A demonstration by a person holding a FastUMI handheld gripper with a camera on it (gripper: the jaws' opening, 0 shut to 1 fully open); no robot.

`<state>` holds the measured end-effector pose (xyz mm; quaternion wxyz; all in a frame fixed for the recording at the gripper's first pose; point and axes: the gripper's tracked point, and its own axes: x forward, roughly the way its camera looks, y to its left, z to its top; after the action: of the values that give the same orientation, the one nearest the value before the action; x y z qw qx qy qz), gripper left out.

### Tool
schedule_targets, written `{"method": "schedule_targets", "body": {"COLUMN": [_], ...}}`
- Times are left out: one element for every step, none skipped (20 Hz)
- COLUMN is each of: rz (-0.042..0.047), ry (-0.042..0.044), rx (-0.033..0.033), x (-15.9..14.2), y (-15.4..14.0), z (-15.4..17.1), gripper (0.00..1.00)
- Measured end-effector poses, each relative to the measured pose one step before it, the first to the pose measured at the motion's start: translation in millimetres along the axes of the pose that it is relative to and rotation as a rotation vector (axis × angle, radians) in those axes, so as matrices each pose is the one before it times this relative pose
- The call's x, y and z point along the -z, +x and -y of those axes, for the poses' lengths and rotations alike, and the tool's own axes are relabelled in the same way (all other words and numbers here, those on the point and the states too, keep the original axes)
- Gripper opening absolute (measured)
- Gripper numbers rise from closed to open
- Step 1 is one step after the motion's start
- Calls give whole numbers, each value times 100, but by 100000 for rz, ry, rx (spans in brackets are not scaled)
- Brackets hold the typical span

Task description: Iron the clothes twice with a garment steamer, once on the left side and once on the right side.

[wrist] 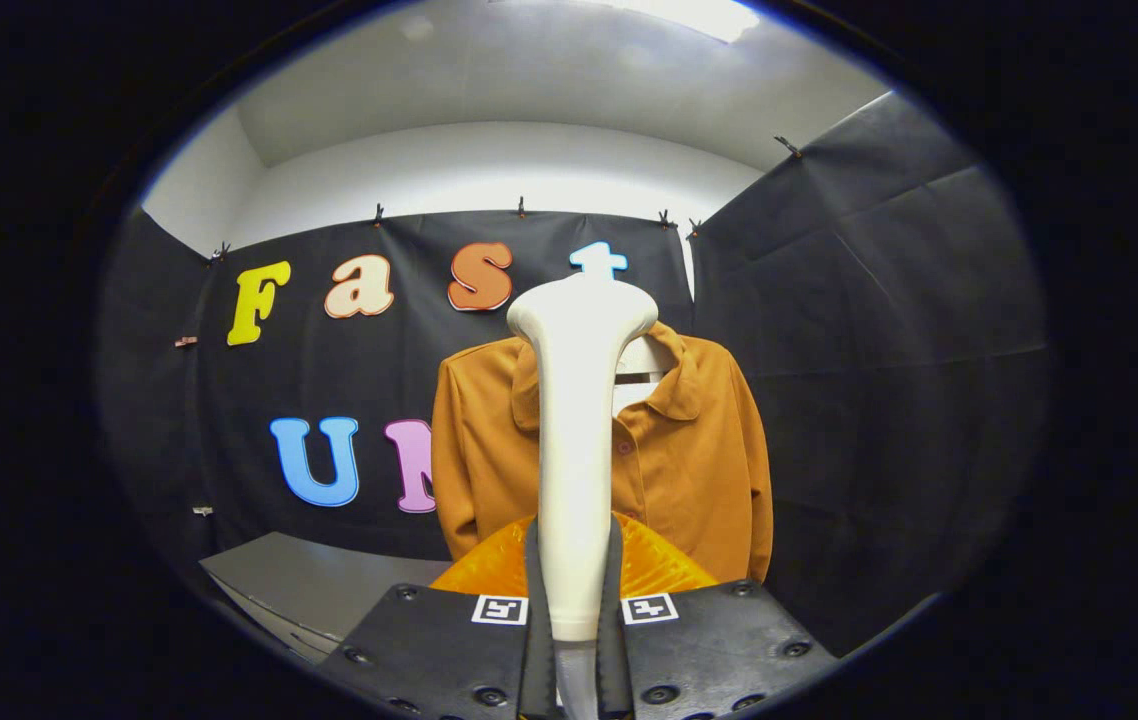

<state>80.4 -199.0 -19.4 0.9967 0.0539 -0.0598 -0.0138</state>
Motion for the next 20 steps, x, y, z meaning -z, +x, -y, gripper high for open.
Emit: {"method": "schedule_targets", "body": {"rz": [698, 66, -43, -4, -439, -920, -1259, -1437, -1499, -1652, -1211, -1282, -1237, -1710, -1854, -1846, -1873, -1716, -1529, -1474], "ry": [152, 248, 584, 411, -415, -585, -171, 46, -59, 240, 553, 612, 678, 486, 686, 866, 871, 653, 227, 128], "rx": [601, 655, 444, 211, 110, 59, 21, 35, 248, 672, 670, 590, 657, 615, 328, 84, -243, -345, -141, -16], "x": [-274, -214, -84, -78, 164, 434, 483, 584, 796, 795, 724, 864, 822, 940, 947, 966, 765, 815, 924, 990], "y": [468, 384, 460, 545, 536, 554, 548, 560, 454, 601, 550, 364, 418, 384, 373, 357, 458, 238, 168, 115], "z": [599, 623, 649, 701, 684, 898, 723, 808, 817, 829, 779, 693, 702, 566, 513, 443, 289, 195, 109, 219], "gripper": [19, 19, 19, 19, 19, 19, 19, 19, 19, 19, 19, 19, 19, 19, 19, 19, 19, 19, 19, 20]}}
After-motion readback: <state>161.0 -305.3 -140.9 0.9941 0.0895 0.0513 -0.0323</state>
